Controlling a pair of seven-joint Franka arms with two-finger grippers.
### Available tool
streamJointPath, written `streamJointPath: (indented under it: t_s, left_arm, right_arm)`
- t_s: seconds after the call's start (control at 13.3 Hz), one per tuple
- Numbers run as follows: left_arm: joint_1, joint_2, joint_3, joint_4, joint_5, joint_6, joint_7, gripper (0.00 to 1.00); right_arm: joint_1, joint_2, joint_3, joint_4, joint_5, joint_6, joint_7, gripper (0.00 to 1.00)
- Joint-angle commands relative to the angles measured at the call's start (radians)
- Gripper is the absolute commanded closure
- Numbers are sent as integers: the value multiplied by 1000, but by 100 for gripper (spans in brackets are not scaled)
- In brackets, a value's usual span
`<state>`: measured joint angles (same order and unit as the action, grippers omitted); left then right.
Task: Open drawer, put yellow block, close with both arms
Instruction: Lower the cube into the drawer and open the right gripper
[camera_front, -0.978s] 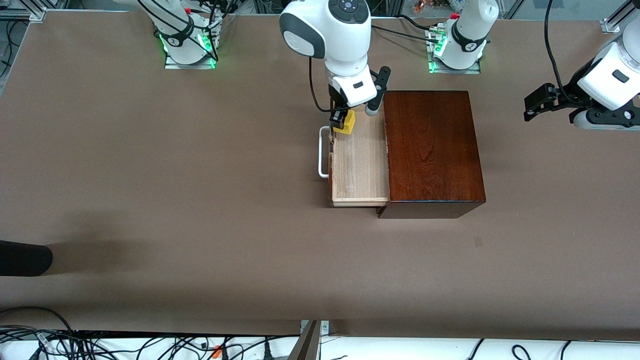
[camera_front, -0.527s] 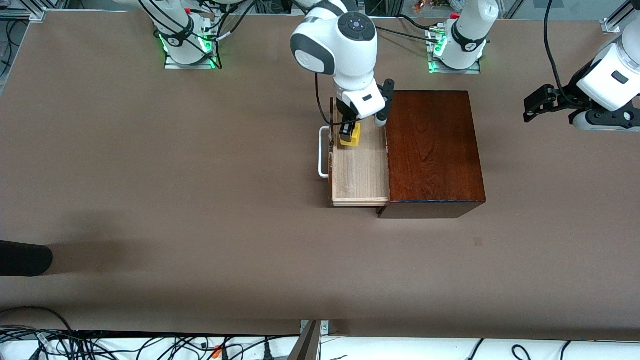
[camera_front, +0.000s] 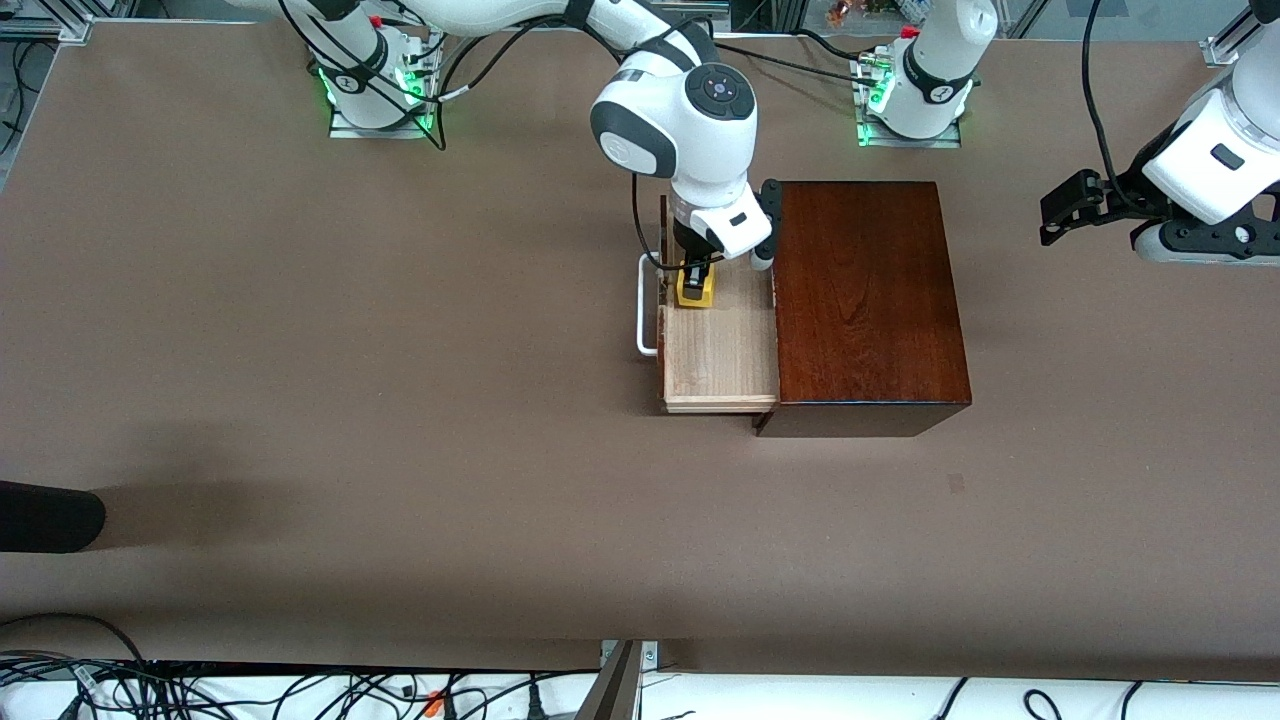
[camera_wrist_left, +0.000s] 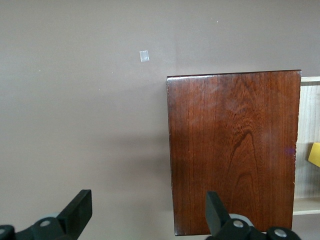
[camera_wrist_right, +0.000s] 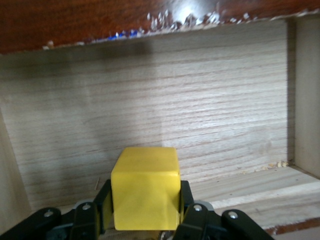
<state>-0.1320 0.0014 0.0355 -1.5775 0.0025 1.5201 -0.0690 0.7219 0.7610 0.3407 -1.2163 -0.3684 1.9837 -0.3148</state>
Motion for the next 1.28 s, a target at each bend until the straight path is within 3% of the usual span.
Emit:
streamJointPath:
  t_s: [0.0, 0.15, 0.23, 0.3, 0.38, 0.83, 1.05, 1.2]
  left_arm:
    - [-6, 11, 4, 25, 5, -9, 18, 0]
    - [-2, 5, 4, 25, 5, -12, 18, 0]
    - [0, 6, 4, 25, 5, -12, 21, 0]
    - [2, 6, 4, 25, 5, -12, 21, 0]
    - [0, 6, 4, 25, 4, -14, 21, 0]
    - [-6, 12, 3, 25, 5, -3, 21, 0]
    - [-8, 14, 3, 27, 7, 0, 21, 0]
    - [-6, 14, 3, 27, 7, 0, 21, 0]
  right_arm:
    - [5, 0, -2, -15, -30, -6, -13, 80]
    - [-4, 0, -2, -35, -47, -9, -20, 79]
    - [-4, 1, -2, -40, -49, -8, -26, 72]
    - [-4, 4, -2, -40, -49, -8, -26, 42]
    - [-6, 7, -2, -40, -47, -9, -24, 0]
    - [-6, -38, -2, -28, -32, -22, 46, 0]
    - [-53, -106, -2, 33, 61, -95, 46, 0]
    - [-110, -207, -5, 54, 117, -233, 48, 0]
